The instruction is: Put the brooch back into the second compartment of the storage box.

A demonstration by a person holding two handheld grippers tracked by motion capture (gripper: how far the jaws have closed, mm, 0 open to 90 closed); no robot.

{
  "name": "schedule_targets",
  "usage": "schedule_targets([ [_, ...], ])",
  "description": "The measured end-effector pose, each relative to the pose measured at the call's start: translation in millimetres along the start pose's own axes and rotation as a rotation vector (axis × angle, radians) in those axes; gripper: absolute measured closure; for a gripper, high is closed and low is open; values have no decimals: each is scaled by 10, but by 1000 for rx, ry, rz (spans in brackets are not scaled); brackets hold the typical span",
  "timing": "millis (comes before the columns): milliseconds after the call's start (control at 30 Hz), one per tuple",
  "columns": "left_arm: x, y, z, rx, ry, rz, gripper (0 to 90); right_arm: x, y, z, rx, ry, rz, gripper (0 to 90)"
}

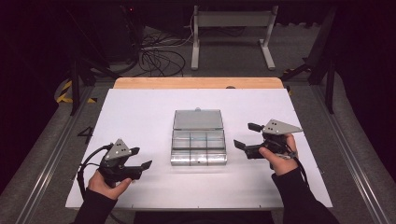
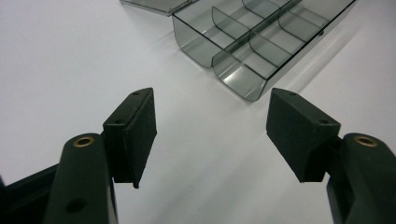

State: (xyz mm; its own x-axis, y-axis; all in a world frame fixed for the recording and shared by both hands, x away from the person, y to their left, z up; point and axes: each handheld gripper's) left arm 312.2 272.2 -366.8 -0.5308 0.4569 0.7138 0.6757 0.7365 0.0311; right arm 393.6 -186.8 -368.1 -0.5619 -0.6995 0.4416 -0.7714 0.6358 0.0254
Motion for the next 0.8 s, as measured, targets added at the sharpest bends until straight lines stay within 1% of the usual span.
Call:
schedule_targets([
  [67, 3, 5, 22, -6, 4, 6, 330, -1, 7, -2, 2, 0, -4, 131],
  [100, -1, -1, 30, -7, 1, 4, 328, 0, 8, -3, 2, -1, -6, 130],
  [200, -3, -2, 34, -17, 11, 3, 324, 6, 12, -8, -1, -6, -10, 129],
  [267, -1, 6, 35, -15, 15, 5, 323, 10, 9, -10, -3, -8, -10, 129],
  [300, -3, 7, 37, -7, 18, 8, 320, 13, 8, -10, -4, -9, -12, 129],
  [367, -1, 22, 39, -5, 24, 4, 319, 16, 7, -10, -4, -9, -10, 129],
  [500, 1, 48, 42, 35, 46, 36, 328, 18, 3, -6, -7, -6, -11, 130],
  [533, 2, 49, 43, 43, 51, 37, 327, 17, 2, -5, -6, -6, -14, 130],
  [633, 5, 47, 53, 49, 58, 39, 326, 19, 2, -10, -6, -7, -16, 130],
  [667, 10, 57, 56, 31, 64, 32, 324, 19, 1, -12, -6, -9, -18, 130],
  [733, 15, 50, 73, 31, 68, 28, 323, 19, 0, -16, -6, -11, -21, 130],
  [767, 20, 54, 78, 17, 70, 23, 323, 17, 0, -18, -6, -11, -23, 130],
  [800, 22, 48, 87, 19, 71, 22, 323, 15, 0, -19, -6, -10, -23, 130],
])
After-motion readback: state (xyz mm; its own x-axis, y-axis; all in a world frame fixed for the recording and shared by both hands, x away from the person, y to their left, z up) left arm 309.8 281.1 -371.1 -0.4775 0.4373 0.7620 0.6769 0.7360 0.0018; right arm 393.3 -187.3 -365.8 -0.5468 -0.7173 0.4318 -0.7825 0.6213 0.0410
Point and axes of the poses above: each handheld gripper's, and its own axes: x roughly backward along the jaws, z roughly out of its underside, y roughly to its left, and after that the axes turned 5 degrees about y, right-handed
